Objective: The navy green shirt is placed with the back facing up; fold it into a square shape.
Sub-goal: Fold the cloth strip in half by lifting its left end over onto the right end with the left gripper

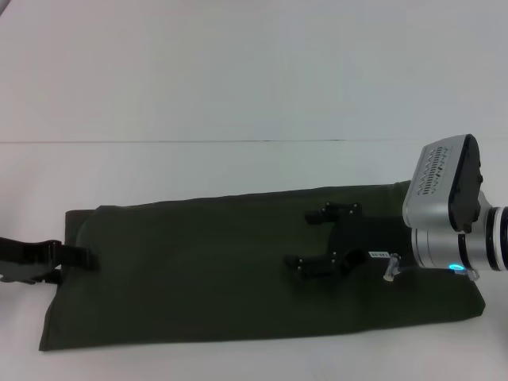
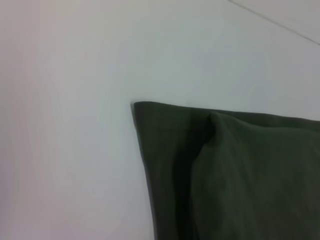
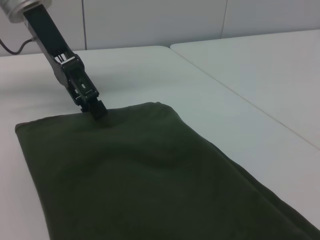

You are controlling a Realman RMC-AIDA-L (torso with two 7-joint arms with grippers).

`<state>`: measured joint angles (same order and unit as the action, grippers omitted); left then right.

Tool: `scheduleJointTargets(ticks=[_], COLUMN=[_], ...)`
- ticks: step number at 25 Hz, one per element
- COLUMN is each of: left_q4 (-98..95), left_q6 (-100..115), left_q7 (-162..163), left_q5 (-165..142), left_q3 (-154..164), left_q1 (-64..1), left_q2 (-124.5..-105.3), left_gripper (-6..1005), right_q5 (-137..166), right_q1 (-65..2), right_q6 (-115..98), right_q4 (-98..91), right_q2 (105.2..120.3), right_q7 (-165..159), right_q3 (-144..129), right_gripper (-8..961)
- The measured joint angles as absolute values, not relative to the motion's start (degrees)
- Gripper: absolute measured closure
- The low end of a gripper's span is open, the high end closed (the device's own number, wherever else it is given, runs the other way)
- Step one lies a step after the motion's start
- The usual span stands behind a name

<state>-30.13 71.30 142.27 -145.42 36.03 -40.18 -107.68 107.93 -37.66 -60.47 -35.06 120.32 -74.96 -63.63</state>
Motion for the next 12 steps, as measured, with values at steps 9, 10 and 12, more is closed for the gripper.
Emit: scheduleJointTargets(ticks=[9,10,12], left_q4=[-32.0,-32.0,-32.0], left_q6=[73.5,73.8,74.1], left_q7=[143.3,143.3,143.3], left_q5=[-147.1,-147.1,-147.3], left_q3=[36.0,36.0,36.0], left_q1=[-40.5,-40.5,-40.5], left_q2=[-106.86,-106.79,-106.76], left_gripper=[214,215,216], right_q5=[107.9,107.9,107.9], right_q1=[-37.8,-37.8,-37.8], right_q6=[-60.5,-60.5,-60.5], right_q4=[-35.1,-35.1,-35.1], right_q2=[120.32,120.32,120.32], right_q7=[-75.0,-75.0,-75.0], right_q3=[-63.6,-63.6,-63.6], right_gripper=[43,43,43])
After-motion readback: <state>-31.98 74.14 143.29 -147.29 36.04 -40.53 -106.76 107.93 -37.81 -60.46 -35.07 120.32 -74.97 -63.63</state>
